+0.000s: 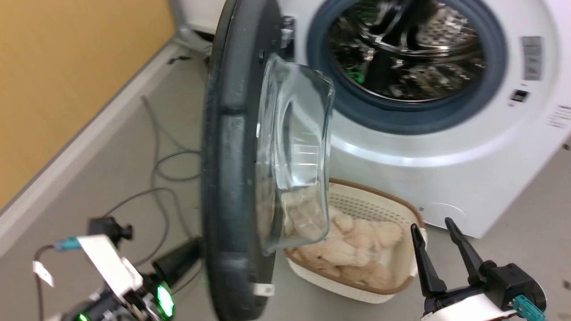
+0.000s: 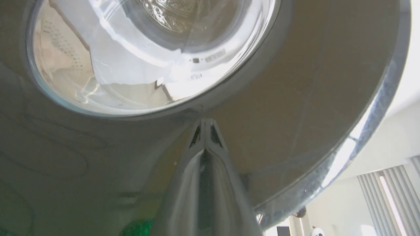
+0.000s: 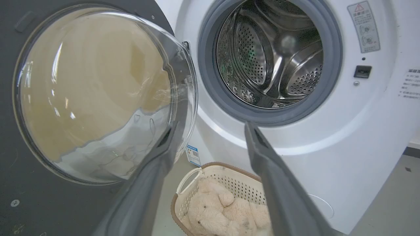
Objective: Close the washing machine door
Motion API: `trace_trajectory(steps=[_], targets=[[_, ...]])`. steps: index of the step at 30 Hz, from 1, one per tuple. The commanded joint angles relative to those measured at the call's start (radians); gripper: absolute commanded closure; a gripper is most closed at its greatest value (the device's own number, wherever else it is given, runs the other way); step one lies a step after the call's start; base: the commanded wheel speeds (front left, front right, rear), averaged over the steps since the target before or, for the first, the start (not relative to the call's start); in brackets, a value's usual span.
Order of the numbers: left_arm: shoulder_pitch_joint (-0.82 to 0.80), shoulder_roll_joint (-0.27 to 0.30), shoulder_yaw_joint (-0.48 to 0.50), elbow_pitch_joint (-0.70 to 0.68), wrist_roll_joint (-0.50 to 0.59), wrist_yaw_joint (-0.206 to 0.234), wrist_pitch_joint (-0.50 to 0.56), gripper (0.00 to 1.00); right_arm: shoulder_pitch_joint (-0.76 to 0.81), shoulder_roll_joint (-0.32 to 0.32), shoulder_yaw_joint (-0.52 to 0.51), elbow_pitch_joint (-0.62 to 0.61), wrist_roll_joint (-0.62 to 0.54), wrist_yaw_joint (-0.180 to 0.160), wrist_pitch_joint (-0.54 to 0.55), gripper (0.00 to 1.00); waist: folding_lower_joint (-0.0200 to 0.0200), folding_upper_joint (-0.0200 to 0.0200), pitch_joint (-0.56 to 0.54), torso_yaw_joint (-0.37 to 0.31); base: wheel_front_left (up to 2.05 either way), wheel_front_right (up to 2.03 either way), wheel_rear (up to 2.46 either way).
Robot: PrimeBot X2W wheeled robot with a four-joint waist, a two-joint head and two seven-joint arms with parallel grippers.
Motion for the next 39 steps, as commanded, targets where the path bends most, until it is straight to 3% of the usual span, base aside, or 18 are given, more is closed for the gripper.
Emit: trace_trajectory(steps=[1, 11, 20, 31, 39], targets=[[0.033, -0.011, -0.029, -0.021, -0.016, -0.002, -0.007, 1.0, 0.01, 0.003, -0.002, -0.003, 0.002, 0.001, -0.004, 0.0, 0.0001, 0.0, -0.005, -0.046, 0.0, 0.0, 0.0], [0.094, -0.017, -0.247, -0.017, -0.15, -0.058, -0.197, 1.0, 0.003, 0.003, 0.0, -0.006, -0.003, 0.001, -0.004, 0.0, 0.0001, 0.0, 0.015, -0.24, 0.0, 0.0, 0.0], [0.05, -0.017, -0.368, 0.072, -0.156, -0.131, -0.376, 1.0, -0.004, 0.003, -0.009, -0.015, -0.002, 0.001, -0.004, 0.0, 0.0001, 0.0, 0.056, -0.437, 0.0, 0.0, 0.0], [-0.14, -0.017, -0.422, 0.212, -0.148, -0.163, -0.715, 1.0, -0.025, 0.004, 0.013, -0.031, 0.03, 0.001, -0.004, 0.0, 0.0001, 0.0, 0.118, -0.606, 0.0, 0.0, 0.0], [-0.284, -0.017, -0.428, 0.297, -0.131, -0.167, -0.906, 1.0, -0.034, 0.004, 0.015, -0.035, 0.046, 0.001, -0.004, 0.0, 0.0001, 0.0, 0.147, -0.657, 0.0, 0.0, 0.0]])
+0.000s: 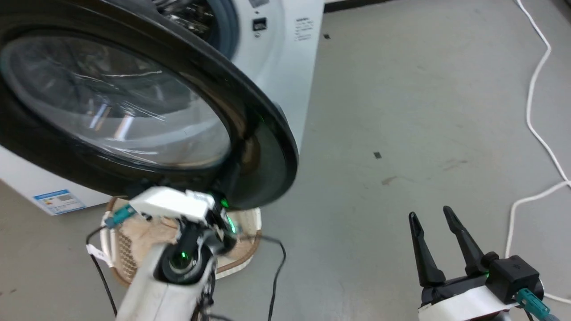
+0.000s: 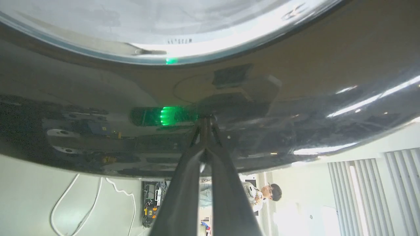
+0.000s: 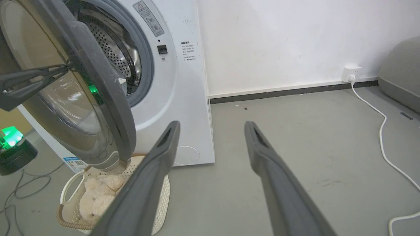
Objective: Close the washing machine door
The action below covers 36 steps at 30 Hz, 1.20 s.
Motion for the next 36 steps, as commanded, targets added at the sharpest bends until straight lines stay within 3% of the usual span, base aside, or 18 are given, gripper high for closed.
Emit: trace_trajectory(steps=[1, 6, 14, 20, 26, 31, 34, 36], targets=[[-0.023, 0.001, 0.003, 0.006, 0.002, -0.006, -0.017, 1.0, -0.012, 0.002, 0.002, -0.004, 0.01, 0.001, -0.004, 0.0, -0.0001, 0.0, 0.011, -0.014, 0.0, 0.0, 0.0], [-0.045, 0.001, -0.01, 0.003, -0.017, -0.007, -0.037, 1.0, -0.01, 0.002, -0.011, -0.004, 0.013, 0.001, -0.004, 0.0, -0.0001, 0.0, 0.003, 0.004, 0.0, 0.0, 0.0], [0.054, 0.036, -0.074, -0.058, 0.047, -0.007, 0.054, 1.0, -0.01, 0.002, -0.017, -0.002, 0.006, 0.001, -0.004, 0.0, -0.0001, 0.0, -0.039, 0.07, 0.0, 0.0, 0.0], [0.17, 0.212, -0.271, -0.085, 0.413, -0.007, -0.026, 1.0, 0.01, 0.002, -0.029, -0.002, -0.006, 0.001, -0.004, 0.0, -0.0001, 0.0, -0.092, 0.159, 0.0, 0.0, 0.0], [0.177, 0.36, -0.341, -0.023, 0.752, 0.001, -0.283, 1.0, 0.029, 0.002, -0.043, 0.001, -0.016, 0.001, -0.004, 0.0, -0.0001, 0.0, -0.13, 0.233, 0.0, 0.0, 0.0], [0.179, 0.345, -0.189, -0.063, 0.891, 0.057, -0.371, 1.0, 0.041, 0.002, -0.047, -0.002, -0.023, 0.001, -0.004, 0.0, -0.0001, 0.0, -0.15, 0.288, 0.0, 0.0, 0.0], [0.234, 0.276, -0.002, -0.191, 1.029, 0.086, -0.372, 1.0, 0.041, 0.002, -0.049, -0.006, -0.024, 0.001, -0.004, 0.0, -0.0001, 0.0, -0.157, 0.311, 0.0, 0.0, 0.0], [0.288, 0.22, 0.097, -0.27, 1.12, 0.08, -0.372, 1.0, 0.041, 0.002, -0.047, -0.007, -0.026, 0.001, -0.004, 0.0, -0.0001, 0.0, -0.16, 0.323, 0.0, 0.0, 0.0]])
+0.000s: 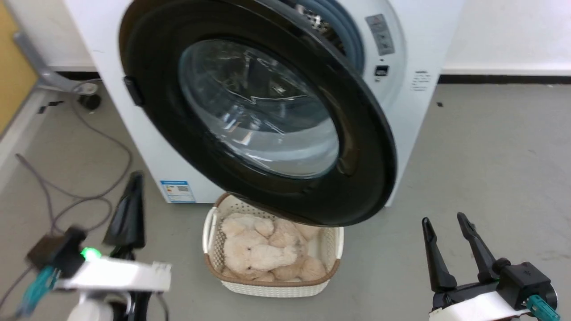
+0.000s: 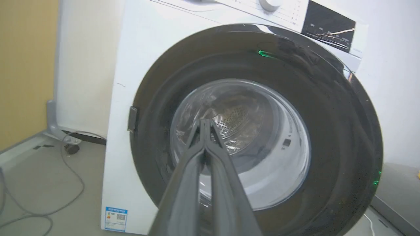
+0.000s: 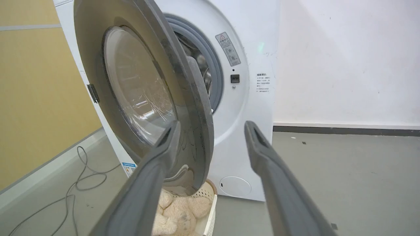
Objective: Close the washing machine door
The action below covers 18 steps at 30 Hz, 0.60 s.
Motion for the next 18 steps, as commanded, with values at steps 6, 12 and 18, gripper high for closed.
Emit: trace_trajectory(steps=[6, 12, 18], targets=[[0.168, -0.15, 0.146, -0.109, 0.217, -0.059, -0.004, 1.0, 0.018, 0.002, 0.006, -0.005, -0.01, 0.001, -0.004, 0.0, 0.0, 0.0, -0.015, 0.034, 0.0, 0.0, 0.0], [0.236, -0.165, 0.08, -0.092, 0.365, -0.083, -0.004, 0.0, 0.02, 0.002, 0.014, -0.004, -0.008, 0.001, -0.004, 0.0, 0.0, 0.0, -0.013, 0.041, 0.0, 0.0, 0.0], [0.245, -0.187, 0.071, -0.084, 0.41, -0.087, -0.004, 0.0, 0.016, 0.002, 0.024, 0.001, -0.012, 0.001, -0.004, 0.0, 0.0, 0.0, -0.006, 0.046, 0.0, 0.0, 0.0]])
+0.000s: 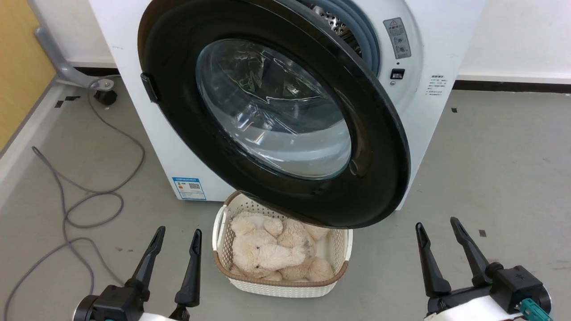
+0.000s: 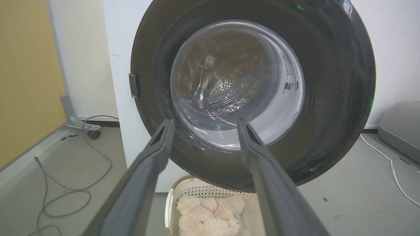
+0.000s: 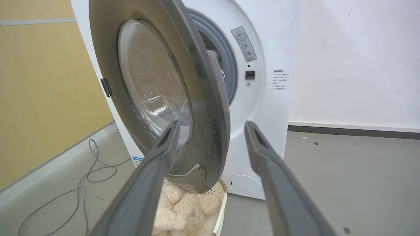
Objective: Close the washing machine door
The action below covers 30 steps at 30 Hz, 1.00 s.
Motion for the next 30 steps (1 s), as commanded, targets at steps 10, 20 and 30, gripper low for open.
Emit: trace_trajectory(steps=[10, 20, 30], targets=[[-0.053, -0.009, -0.009, -0.007, 0.024, -0.004, -0.004, 0.0, -0.025, -0.01, 0.056, -0.048, -0.023, 0.001, -0.004, 1.0, 0.0, 0.0, 0.042, 0.034, 0.0, 0.0, 0.0], [-0.118, -0.003, -0.055, 0.015, -0.005, -0.004, -0.004, 0.0, -0.22, -0.211, 0.207, 0.024, 0.028, 0.001, -0.004, 1.0, 0.0, 0.0, 0.144, 0.093, 0.0, 0.0, 0.0], [-0.182, -0.018, -0.071, 0.013, -0.012, -0.005, -0.004, 0.0, -0.454, -0.364, 0.177, 0.14, 0.141, 0.001, 0.013, 1.0, 0.0, 0.0, 0.257, 0.16, 0.0, 0.0, 0.0]])
